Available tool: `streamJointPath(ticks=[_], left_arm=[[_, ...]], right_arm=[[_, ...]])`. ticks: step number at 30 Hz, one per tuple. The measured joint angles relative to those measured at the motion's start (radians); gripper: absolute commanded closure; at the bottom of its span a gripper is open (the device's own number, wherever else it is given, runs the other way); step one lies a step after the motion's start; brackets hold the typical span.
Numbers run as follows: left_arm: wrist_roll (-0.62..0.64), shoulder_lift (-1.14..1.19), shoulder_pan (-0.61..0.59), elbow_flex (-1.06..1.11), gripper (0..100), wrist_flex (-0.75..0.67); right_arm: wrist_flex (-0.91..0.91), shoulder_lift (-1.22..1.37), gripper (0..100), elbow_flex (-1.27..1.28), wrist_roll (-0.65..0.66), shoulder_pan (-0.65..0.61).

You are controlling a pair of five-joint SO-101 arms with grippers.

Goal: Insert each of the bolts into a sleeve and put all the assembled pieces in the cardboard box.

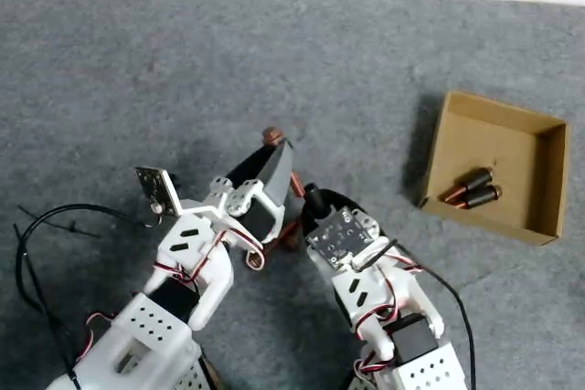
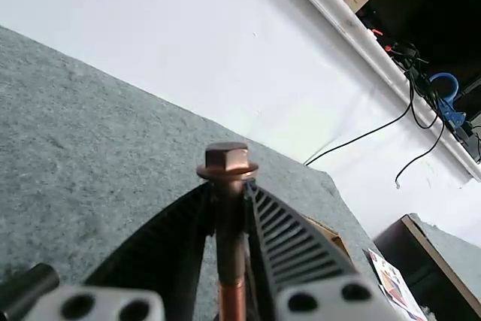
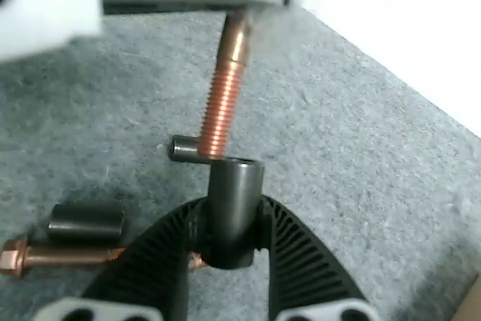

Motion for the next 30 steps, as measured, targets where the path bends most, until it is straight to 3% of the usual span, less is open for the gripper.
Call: streamJointPath(ticks=[17,25,30], left_arm=[[0.094,0.002,-0.002,0.000,99,0.002],[0.201,0.002,-0.124,-0.031,99,0.002],[0.218,0.002,-0.130,-0.032,99,0.006]], right_arm=[[-0.031,0.000,99.4,0.000,0.000,-0.018],[-0.031,-0.002,99.4,0.000,0.006,-0.044],[-0.031,-0.002,99.4,0.000,0.006,-0.052]])
